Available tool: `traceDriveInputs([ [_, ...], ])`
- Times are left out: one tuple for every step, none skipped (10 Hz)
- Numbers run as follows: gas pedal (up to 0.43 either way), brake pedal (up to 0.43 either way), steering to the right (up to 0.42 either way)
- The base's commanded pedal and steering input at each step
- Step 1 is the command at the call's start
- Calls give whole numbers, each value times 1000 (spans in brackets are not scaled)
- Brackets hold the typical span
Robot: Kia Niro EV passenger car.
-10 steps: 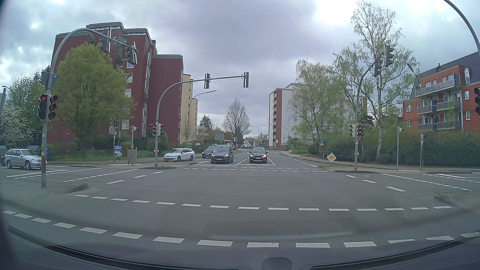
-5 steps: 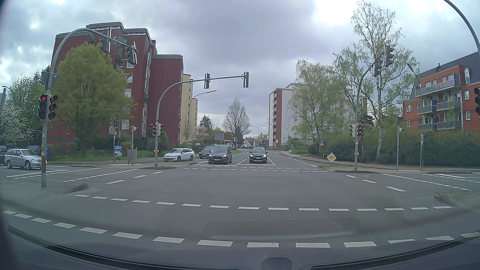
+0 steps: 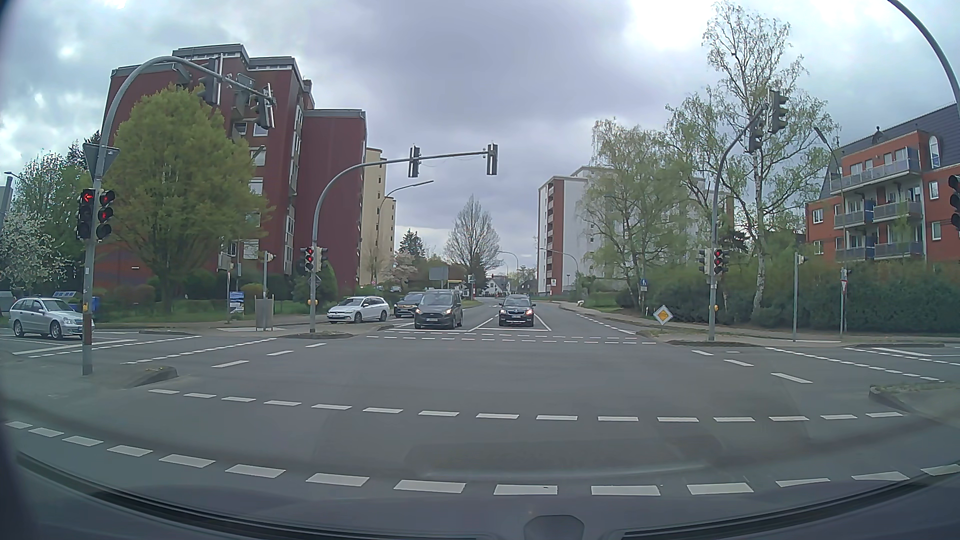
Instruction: Follow the waypoints while adhering to traffic rules and regulations
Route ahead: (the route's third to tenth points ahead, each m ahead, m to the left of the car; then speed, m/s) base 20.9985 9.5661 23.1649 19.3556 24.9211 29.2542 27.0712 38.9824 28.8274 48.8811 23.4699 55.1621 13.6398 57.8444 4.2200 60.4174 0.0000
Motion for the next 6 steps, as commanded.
traceDriveInputs([
  [0, 293, -10],
  [0, 293, -10],
  [0, 293, -10],
  [0, 293, -10],
  [0, 293, -10],
  [0, 293, -10],
])
